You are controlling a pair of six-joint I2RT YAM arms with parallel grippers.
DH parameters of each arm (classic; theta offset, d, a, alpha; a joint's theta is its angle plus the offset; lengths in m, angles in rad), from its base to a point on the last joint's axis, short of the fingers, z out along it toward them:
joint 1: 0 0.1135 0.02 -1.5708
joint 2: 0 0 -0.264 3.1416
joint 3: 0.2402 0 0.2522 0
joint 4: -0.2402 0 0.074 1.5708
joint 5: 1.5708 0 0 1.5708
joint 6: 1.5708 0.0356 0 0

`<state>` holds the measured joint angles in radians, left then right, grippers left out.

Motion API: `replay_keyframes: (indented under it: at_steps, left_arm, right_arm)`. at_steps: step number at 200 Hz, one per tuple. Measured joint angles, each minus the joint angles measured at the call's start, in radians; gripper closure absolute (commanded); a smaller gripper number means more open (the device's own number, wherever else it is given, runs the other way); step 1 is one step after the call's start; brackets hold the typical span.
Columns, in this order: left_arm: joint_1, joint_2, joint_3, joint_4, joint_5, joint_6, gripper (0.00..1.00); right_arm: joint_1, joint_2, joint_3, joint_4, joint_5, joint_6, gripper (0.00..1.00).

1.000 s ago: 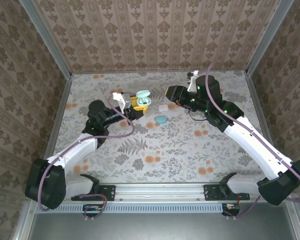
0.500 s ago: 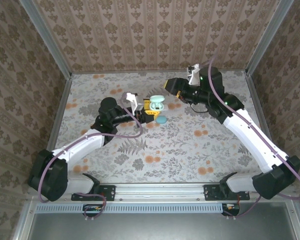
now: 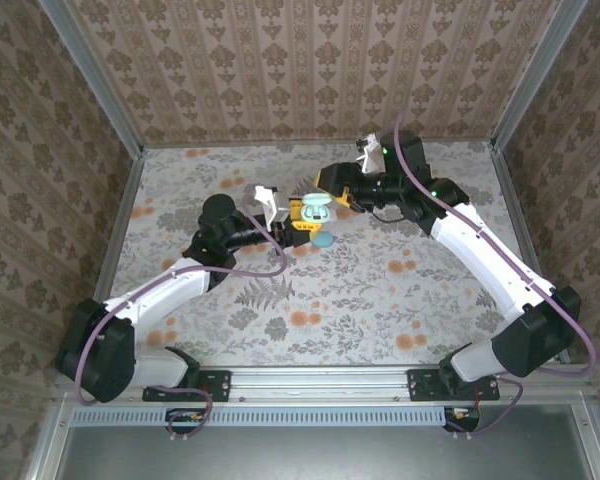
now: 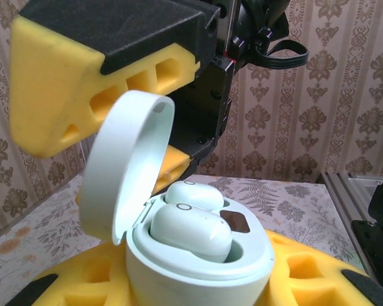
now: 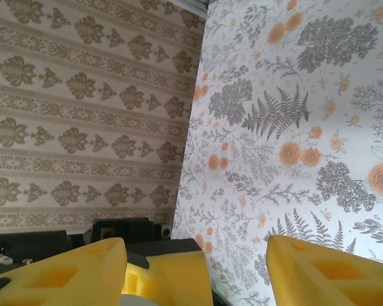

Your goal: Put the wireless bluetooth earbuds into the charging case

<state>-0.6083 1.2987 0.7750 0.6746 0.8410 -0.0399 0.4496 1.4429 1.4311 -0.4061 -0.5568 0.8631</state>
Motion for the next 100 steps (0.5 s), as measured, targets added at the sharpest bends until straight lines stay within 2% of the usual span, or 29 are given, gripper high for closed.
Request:
replay_keyframes:
  at_steps: [63,100]
  left_arm:
    - [0.0,0.0,0.0,0.017,-0.03,-0.003,0.75]
    - [0.001,0.0,0.0,0.05,-0.039,-0.024,0.74]
  right_arm:
    - [0.005,-0.061,-0.082,0.003,-0.048,-0.011,0.37]
    - [0.003,-0.124,-0.179,0.123,-0.132,0.05,0.35]
